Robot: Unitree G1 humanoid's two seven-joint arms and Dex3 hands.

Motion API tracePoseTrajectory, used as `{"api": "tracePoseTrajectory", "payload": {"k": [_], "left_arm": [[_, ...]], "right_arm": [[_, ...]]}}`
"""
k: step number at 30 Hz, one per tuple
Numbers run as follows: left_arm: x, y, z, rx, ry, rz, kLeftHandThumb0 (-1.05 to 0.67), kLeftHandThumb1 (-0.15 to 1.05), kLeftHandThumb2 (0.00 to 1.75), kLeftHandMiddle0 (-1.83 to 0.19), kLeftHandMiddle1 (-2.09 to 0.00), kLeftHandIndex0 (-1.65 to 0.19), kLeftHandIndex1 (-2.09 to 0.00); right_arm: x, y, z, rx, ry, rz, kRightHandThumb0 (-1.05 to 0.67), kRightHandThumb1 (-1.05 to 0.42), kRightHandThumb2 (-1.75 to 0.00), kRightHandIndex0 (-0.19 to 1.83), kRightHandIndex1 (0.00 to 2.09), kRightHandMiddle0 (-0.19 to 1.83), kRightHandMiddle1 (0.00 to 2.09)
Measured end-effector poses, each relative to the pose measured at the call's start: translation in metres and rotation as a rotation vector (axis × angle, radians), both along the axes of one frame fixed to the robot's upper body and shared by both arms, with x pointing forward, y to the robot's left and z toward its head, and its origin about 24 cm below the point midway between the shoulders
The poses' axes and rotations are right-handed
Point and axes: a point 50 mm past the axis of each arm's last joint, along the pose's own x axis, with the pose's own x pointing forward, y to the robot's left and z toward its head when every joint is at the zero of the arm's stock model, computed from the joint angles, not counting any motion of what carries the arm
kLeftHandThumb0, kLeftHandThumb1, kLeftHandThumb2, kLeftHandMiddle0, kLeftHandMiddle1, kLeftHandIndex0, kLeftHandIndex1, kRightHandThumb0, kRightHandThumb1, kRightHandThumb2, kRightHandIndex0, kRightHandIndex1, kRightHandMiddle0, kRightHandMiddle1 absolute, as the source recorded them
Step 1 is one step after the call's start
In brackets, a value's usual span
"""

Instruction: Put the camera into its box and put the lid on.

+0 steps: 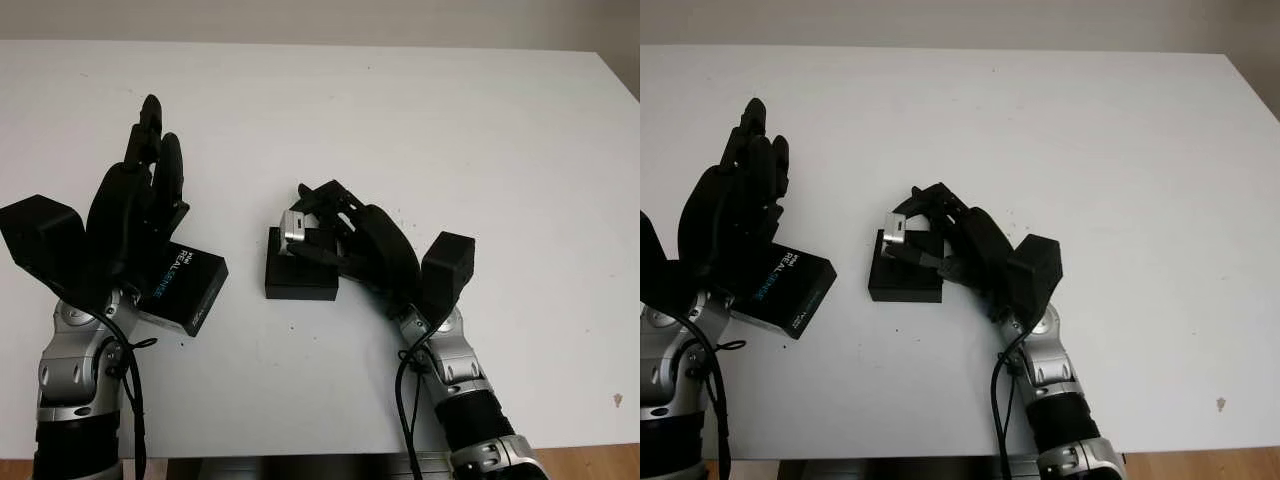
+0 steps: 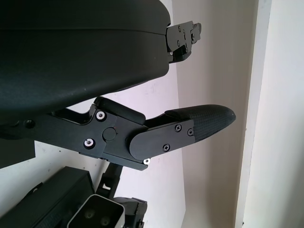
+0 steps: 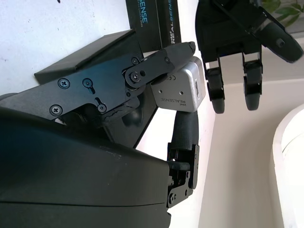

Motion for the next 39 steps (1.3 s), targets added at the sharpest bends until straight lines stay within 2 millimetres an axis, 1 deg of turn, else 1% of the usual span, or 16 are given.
{"api": "tracePoseTrajectory", "payload": {"k": [6, 17, 39], "left_arm": [[-0.0002, -0.0002, 0.0009, 0.0, -0.014, 0.0, -0.7, 1.05, 0.68, 0.19, 0.0, 0.19, 0.0], [-0.0002, -0.0002, 0.0009, 0.0, -0.016, 0.001, -0.71, 1.05, 0.67, 0.19, 0.0, 0.19, 0.0], [-0.0002, -0.0001, 0.0009, 0.001, -0.014, -0.001, -0.71, 1.05, 0.67, 0.19, 0.0, 0.19, 0.0]], "right_arm": [[0.0004, 0.0011, -0.0034, -0.009, 0.001, -0.005, -0.5, -1.05, -0.07, 0.09, 0.05, 0.21, 1.83], [0.0, 0.0051, -0.0046, -0.053, -0.054, -0.005, -0.51, -1.04, -0.06, 0.08, 0.05, 0.23, 1.85], [-0.004, -0.0029, -0.0023, -0.161, -0.161, -0.059, -0.47, -1.04, -0.05, 0.09, 0.05, 0.19, 1.82]]}}
